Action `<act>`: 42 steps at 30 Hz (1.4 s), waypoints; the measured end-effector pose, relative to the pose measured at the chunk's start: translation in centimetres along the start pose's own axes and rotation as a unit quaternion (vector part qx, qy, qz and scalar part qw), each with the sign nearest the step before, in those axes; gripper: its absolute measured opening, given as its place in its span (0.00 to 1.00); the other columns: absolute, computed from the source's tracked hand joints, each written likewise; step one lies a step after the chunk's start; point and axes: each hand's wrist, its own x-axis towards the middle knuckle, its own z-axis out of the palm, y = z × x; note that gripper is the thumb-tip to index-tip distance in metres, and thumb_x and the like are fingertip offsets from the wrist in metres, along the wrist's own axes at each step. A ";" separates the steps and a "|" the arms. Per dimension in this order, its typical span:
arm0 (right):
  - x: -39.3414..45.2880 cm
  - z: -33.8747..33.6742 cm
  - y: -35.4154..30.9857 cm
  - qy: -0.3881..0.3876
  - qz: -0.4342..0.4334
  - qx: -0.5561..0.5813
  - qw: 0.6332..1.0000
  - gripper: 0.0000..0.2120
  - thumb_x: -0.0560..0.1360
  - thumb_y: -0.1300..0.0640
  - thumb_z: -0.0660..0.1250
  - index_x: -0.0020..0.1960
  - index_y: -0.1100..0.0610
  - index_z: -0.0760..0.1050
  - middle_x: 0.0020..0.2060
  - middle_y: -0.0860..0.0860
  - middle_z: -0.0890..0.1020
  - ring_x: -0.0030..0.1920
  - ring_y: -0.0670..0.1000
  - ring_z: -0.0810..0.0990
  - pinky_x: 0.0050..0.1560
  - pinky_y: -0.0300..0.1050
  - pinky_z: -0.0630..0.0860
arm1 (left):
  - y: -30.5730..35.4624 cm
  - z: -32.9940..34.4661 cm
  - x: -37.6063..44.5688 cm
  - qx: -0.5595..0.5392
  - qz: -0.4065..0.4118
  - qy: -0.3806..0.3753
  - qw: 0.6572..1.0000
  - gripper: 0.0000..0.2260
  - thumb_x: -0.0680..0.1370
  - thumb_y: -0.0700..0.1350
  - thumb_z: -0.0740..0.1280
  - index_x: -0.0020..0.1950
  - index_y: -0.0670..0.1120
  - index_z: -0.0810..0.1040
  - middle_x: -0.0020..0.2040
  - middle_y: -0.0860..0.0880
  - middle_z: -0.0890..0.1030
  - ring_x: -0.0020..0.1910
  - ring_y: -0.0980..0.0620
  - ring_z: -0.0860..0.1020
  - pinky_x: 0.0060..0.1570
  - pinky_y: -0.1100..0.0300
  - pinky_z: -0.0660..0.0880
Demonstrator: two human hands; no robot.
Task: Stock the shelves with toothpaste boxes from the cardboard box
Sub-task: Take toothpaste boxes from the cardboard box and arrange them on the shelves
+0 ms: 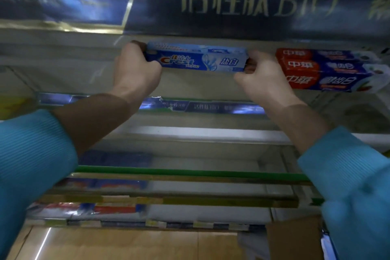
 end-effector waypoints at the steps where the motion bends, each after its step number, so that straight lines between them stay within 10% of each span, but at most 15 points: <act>1: 0.0 0.0 0.0 -0.001 0.001 0.000 1.000 0.17 0.71 0.63 0.65 0.59 0.55 0.79 0.50 0.51 0.84 0.51 0.52 0.82 0.58 0.52 0.79 | 0.1 -0.1 -0.1 0.005 0.003 -0.006 1.000 0.24 0.60 0.42 0.63 0.55 0.50 0.80 0.52 0.46 0.85 0.55 0.41 0.82 0.56 0.43 0.80; 12: -5.7 -5.7 1.1 -0.057 0.018 0.096 0.994 0.28 0.76 0.72 0.62 0.75 0.63 0.63 0.70 0.57 0.72 0.69 0.51 0.73 0.67 0.38 0.70 | 2.2 -0.8 -9.8 0.018 0.138 0.005 0.990 0.25 0.70 0.40 0.62 0.68 0.43 0.74 0.64 0.45 0.78 0.64 0.47 0.76 0.68 0.52 0.71; 24: -22.0 -24.0 10.2 -0.055 0.124 0.096 0.986 0.12 0.68 0.65 0.66 0.50 0.59 0.80 0.47 0.57 0.85 0.52 0.54 0.85 0.59 0.45 0.80 | 7.2 9.3 -35.3 0.003 0.161 -0.208 0.965 0.20 0.73 0.35 0.70 0.62 0.48 0.70 0.57 0.49 0.75 0.56 0.53 0.74 0.54 0.68 0.68; 31: -27.5 -27.7 21.4 -0.121 0.225 -0.142 0.956 0.10 0.74 0.61 0.68 0.54 0.56 0.80 0.46 0.52 0.85 0.50 0.51 0.83 0.58 0.48 0.77 | 9.2 18.3 -42.9 0.012 0.070 -0.321 0.944 0.19 0.74 0.36 0.69 0.59 0.52 0.68 0.52 0.50 0.75 0.51 0.56 0.76 0.55 0.53 0.75; 42: -32.0 -24.2 27.8 -0.236 0.285 -0.283 0.885 0.33 0.75 0.48 0.71 0.71 0.63 0.60 0.65 0.62 0.70 0.63 0.64 0.74 0.57 0.55 0.74 | 8.8 29.7 -46.3 0.052 -0.160 -0.361 0.917 0.19 0.70 0.53 0.69 0.58 0.53 0.69 0.49 0.50 0.84 0.52 0.43 0.83 0.58 0.46 0.78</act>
